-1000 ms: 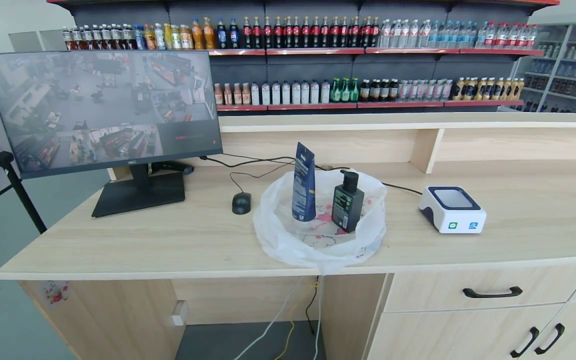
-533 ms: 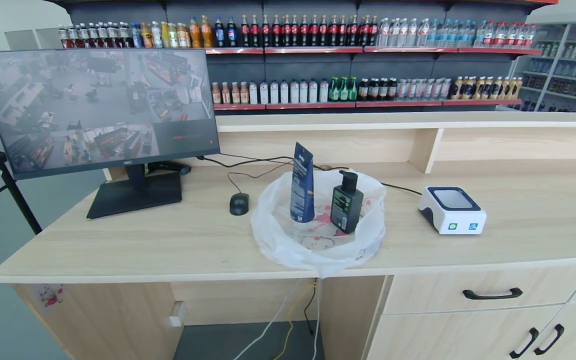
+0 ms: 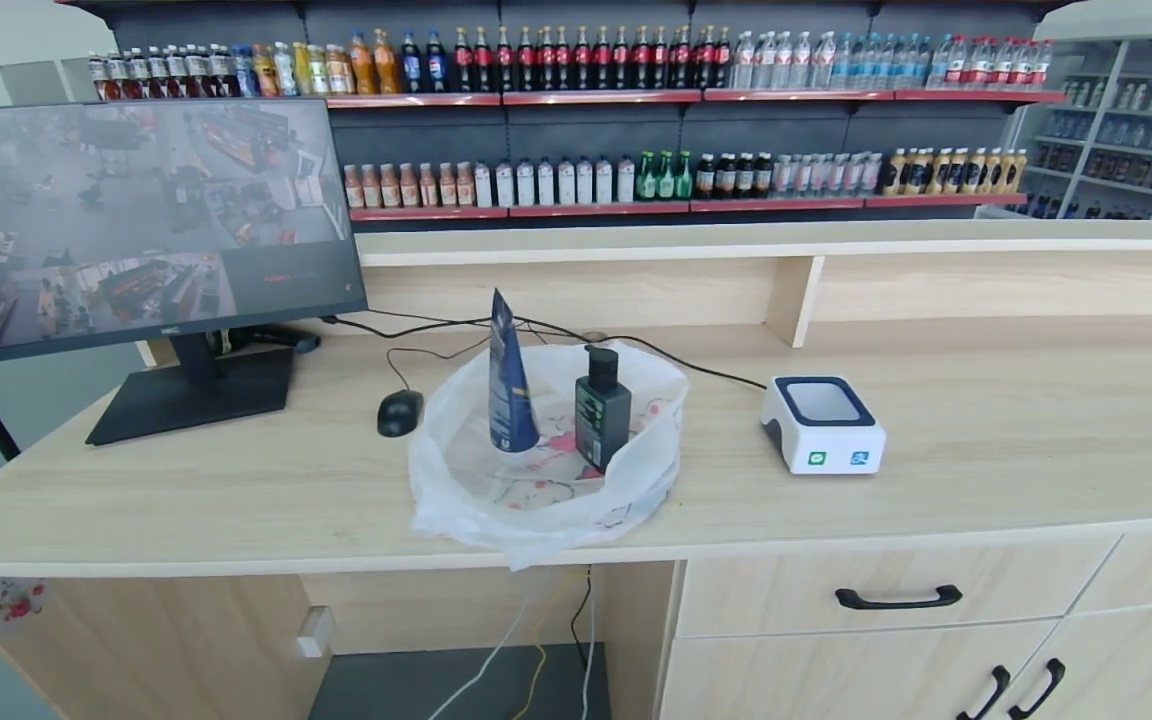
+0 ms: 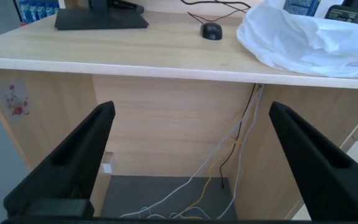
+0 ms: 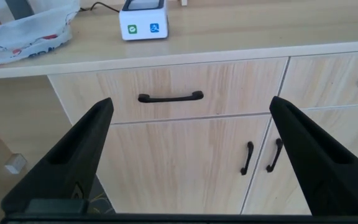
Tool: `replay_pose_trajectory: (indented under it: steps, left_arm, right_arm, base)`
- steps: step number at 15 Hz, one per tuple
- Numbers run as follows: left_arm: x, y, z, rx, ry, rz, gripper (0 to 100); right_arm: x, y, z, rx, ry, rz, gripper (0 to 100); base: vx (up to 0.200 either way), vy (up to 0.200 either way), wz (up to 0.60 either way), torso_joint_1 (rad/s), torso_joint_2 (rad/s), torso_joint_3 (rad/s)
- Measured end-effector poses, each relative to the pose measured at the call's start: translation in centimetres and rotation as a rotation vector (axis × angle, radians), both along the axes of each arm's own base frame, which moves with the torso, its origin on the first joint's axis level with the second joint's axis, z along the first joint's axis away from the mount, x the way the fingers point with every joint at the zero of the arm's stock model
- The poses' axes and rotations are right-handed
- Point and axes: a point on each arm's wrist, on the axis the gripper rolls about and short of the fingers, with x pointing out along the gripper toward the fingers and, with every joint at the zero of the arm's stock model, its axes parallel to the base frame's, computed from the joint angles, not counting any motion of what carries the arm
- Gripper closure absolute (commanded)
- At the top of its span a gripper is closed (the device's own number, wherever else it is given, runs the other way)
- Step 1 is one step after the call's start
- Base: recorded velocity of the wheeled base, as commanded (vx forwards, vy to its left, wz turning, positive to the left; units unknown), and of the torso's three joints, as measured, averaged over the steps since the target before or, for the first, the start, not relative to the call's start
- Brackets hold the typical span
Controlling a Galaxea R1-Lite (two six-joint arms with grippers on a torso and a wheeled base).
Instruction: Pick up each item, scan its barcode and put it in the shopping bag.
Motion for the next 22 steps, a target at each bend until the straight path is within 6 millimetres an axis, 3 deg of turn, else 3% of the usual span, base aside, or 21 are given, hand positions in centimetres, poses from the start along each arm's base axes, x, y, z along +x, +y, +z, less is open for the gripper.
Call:
replay_pose_trajectory:
  steps: [15, 22]
  left_arm:
    - [0.00, 0.00, 0.01, -0.001, 0.000, 0.000, 0]
    - [0.00, 0.00, 0.01, -0.002, 0.000, 0.000, 0]
  right_arm:
    - [0.00, 0.00, 0.00, -0.003, 0.001, 0.000, 0]
    - [0.00, 0.00, -0.01, -0.002, 0.002, 0.001, 0]
  base:
    - [0.000, -0.200, 0.00, 0.003, 0.00, 0.002]
    - [0.000, 0.000, 0.00, 0.000, 0.00, 0.000]
